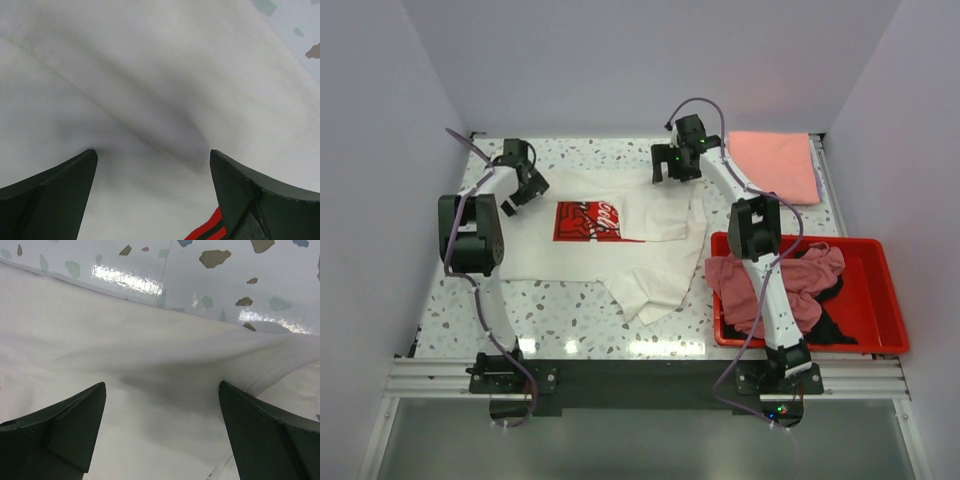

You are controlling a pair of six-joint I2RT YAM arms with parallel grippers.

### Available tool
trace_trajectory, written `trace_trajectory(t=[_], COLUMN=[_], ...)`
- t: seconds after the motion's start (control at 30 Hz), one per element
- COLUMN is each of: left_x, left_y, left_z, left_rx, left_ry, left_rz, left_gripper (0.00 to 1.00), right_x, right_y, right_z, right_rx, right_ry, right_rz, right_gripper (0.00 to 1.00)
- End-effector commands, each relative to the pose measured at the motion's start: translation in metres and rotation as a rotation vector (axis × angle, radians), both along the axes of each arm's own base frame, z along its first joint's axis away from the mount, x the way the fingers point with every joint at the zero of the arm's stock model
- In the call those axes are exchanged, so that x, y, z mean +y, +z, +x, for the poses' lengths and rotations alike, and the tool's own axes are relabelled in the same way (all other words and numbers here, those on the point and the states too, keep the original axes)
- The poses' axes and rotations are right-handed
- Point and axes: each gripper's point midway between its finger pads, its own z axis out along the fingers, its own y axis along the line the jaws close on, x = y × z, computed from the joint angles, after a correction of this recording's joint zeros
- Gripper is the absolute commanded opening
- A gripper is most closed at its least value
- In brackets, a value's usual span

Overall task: Fold and stack the t-shirts
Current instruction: Fold the tshirt

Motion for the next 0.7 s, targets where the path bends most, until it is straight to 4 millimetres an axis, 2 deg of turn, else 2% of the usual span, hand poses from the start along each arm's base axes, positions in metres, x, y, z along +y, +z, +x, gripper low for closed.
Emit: trace_trajectory(t=[0.0, 0.07, 0.1, 0.13, 0.17, 0.2, 0.23, 0.27, 0.3, 0.33, 0.37, 0.4, 0.43, 0.47, 0.5, 0.53, 0.57, 0.6, 0.63, 0.67], left_x=[-0.002, -0.001, -0.001, -0.002, -0.001, -0.001, 0.000, 0.000, 0.000, -0.001, -0.002, -0.005, -0.008, -0.009, -0.011, -0.013, -0.014, -0.014, -0.018, -0.019], left_y=[-0.016, 0.001, 0.018, 0.029, 0.039, 0.064, 0.075, 0.077, 0.101, 0.107, 0.093, 0.114, 0.092, 0.089, 0.101, 0.076, 0.072, 0.077, 0.060, 0.056], left_z=[0.004, 0.013, 0.017, 0.018, 0.019, 0.019, 0.016, 0.006, 0.000, -0.008, -0.028, -0.039, -0.062, -0.075, -0.087, -0.111, -0.122, -0.131, -0.147, -0.153], left_rx=[0.054, 0.022, -0.010, -0.030, -0.050, -0.098, -0.115, -0.109, -0.156, -0.169, -0.134, -0.187, -0.147, -0.149, -0.191, -0.144, -0.140, -0.164, -0.133, -0.130], left_ry=[-0.019, -0.020, -0.024, -0.026, -0.031, -0.032, -0.028, -0.025, -0.025, -0.022, -0.016, -0.008, -0.005, 0.008, 0.007, 0.012, 0.012, 0.012, 0.005, -0.001], left_rz=[-0.034, -0.030, -0.026, -0.025, -0.021, -0.016, -0.007, -0.006, -0.002, -0.007, -0.015, -0.027, -0.040, -0.054, -0.058, -0.066, -0.069, -0.069, -0.085, -0.087], left_gripper=[1.00, 1.00, 1.00, 1.00, 1.00, 1.00, 1.00, 1.00, 1.00, 1.00, 1.00, 1.00, 1.00, 1.00, 1.00, 1.00, 1.00, 1.00, 1.00, 1.00], right_x=[-0.013, -0.007, 0.000, 0.003, 0.009, 0.013, 0.015, 0.024, 0.026, 0.022, 0.033, 0.038, 0.038, 0.054, 0.058, 0.061, 0.076, 0.078, 0.072, 0.088], right_y=[-0.016, 0.014, 0.027, 0.053, 0.067, 0.079, 0.087, 0.115, 0.128, 0.121, 0.154, 0.158, 0.135, 0.138, 0.164, 0.137, 0.135, 0.160, 0.127, 0.127], right_z=[0.017, 0.025, 0.024, 0.022, 0.018, 0.014, 0.005, -0.007, -0.016, -0.027, -0.045, -0.058, -0.079, -0.104, -0.125, -0.151, -0.178, -0.202, -0.232, -0.253], right_rx=[-0.023, -0.083, -0.098, -0.132, -0.148, -0.167, -0.172, -0.210, -0.234, -0.214, -0.262, -0.261, -0.202, -0.196, -0.228, -0.181, -0.177, -0.211, -0.139, -0.157], right_ry=[-0.014, 0.007, 0.040, 0.060, 0.083, 0.111, 0.136, 0.166, 0.186, 0.172, 0.192, 0.200, 0.214, 0.249, 0.241, 0.261, 0.299, 0.296, 0.309, 0.351], right_rz=[-0.011, 0.022, 0.049, 0.072, 0.084, 0.079, 0.063, 0.050, 0.021, -0.035, -0.038, -0.046, -0.077, -0.073, -0.034, -0.037, -0.017, 0.041, 0.025, 0.063], right_gripper=[0.99, 0.99, 0.99, 0.99, 0.99, 0.99, 0.99, 0.99, 0.99, 0.99, 0.99, 0.99, 0.99, 0.99, 0.99, 0.99, 0.99, 0.99, 0.99, 0.99])
